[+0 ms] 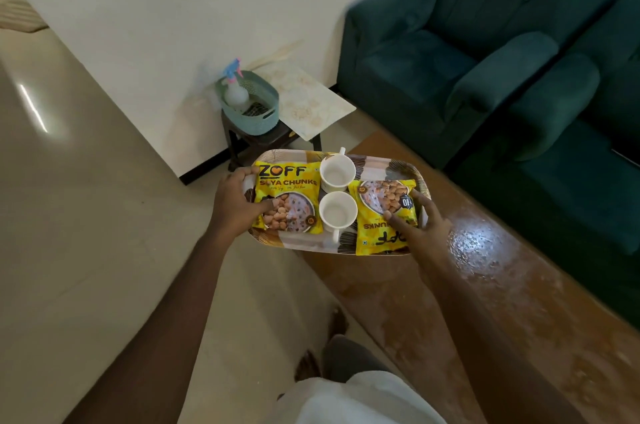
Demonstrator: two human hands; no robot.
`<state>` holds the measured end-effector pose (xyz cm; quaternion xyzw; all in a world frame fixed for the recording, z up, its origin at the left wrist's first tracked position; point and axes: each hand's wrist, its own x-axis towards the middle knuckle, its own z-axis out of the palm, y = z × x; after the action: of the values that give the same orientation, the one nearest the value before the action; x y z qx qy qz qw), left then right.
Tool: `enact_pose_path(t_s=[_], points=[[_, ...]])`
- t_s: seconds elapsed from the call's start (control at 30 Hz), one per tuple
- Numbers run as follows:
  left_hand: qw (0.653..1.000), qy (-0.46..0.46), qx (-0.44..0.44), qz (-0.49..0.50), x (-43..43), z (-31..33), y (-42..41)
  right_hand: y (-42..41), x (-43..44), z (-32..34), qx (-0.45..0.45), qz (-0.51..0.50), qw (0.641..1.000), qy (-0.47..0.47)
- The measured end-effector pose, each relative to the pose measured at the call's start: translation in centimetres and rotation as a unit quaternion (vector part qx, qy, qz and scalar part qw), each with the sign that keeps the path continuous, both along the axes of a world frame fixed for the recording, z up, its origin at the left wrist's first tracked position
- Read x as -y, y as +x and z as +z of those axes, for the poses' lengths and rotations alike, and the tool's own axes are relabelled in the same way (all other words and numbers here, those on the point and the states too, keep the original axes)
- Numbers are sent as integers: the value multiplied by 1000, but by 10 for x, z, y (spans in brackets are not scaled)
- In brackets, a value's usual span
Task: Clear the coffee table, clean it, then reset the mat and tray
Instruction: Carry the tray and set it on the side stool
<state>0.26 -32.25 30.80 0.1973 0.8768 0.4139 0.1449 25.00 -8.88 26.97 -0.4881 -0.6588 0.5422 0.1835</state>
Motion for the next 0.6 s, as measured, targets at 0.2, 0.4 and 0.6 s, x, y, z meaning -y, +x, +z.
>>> enact_pose_path(t_s=[0.2,0.4,0.6], points=[[1000,-7,-13,-18,-23,-4,-77,-71,-9,-5,-2,-8,1000,1],[1000,-12,-14,-19,-51,-3,-163,-158,-33,-7,-5,-17,1000,-1],[999,-17,-22,-25,-79,16,-246,-238,-57,3,-12,-15,1000,3]])
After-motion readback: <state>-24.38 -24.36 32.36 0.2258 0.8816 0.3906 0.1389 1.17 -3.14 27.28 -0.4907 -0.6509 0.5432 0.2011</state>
